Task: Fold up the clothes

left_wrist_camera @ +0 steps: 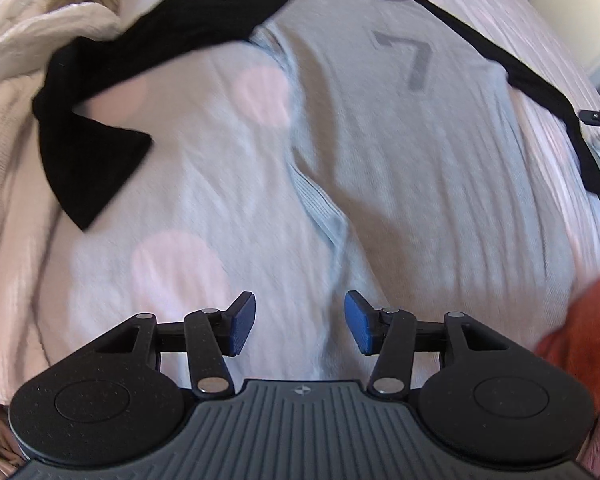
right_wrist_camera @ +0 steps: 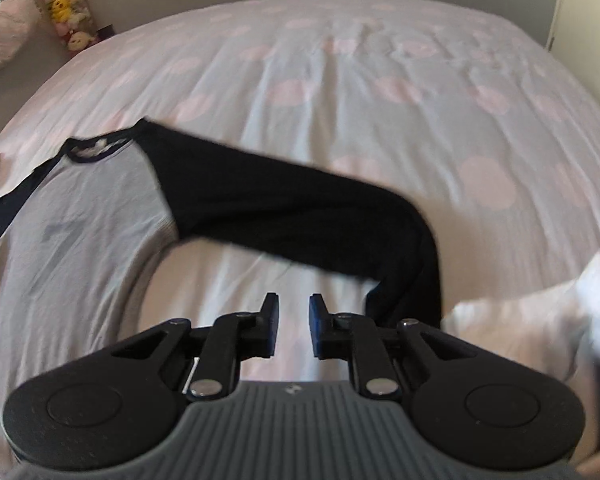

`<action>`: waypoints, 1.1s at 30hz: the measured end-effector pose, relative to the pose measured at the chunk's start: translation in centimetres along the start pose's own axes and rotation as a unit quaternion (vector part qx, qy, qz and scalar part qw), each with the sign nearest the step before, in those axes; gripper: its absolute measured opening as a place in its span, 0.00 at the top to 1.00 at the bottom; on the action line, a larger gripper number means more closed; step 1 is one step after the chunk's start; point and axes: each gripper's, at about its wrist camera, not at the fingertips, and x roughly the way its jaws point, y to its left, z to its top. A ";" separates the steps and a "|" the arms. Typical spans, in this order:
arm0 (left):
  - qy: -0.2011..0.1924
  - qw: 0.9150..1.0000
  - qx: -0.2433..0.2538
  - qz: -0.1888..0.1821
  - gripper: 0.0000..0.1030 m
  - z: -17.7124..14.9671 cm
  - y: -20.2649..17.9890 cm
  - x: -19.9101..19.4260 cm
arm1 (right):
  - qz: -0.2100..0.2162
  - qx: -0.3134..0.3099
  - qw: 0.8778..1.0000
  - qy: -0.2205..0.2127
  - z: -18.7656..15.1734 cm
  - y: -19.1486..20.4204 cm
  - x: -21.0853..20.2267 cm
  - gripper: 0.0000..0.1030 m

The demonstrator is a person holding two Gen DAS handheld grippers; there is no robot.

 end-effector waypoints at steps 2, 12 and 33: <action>0.012 1.000 0.011 0.001 0.54 -0.4 -0.4 0.2 | 0.026 -0.003 0.999 0.040 -2.3 1.4 -0.4 0.82; 0.083 0.996 0.018 -0.019 0.54 -0.6 -0.7 2.5 | 0.097 -0.034 0.976 0.190 -11.5 6.9 -0.5 0.81; 0.104 0.993 0.055 0.008 0.73 -0.3 -2.3 4.1 | 0.125 -0.077 0.961 0.232 -14.1 11.5 1.7 0.89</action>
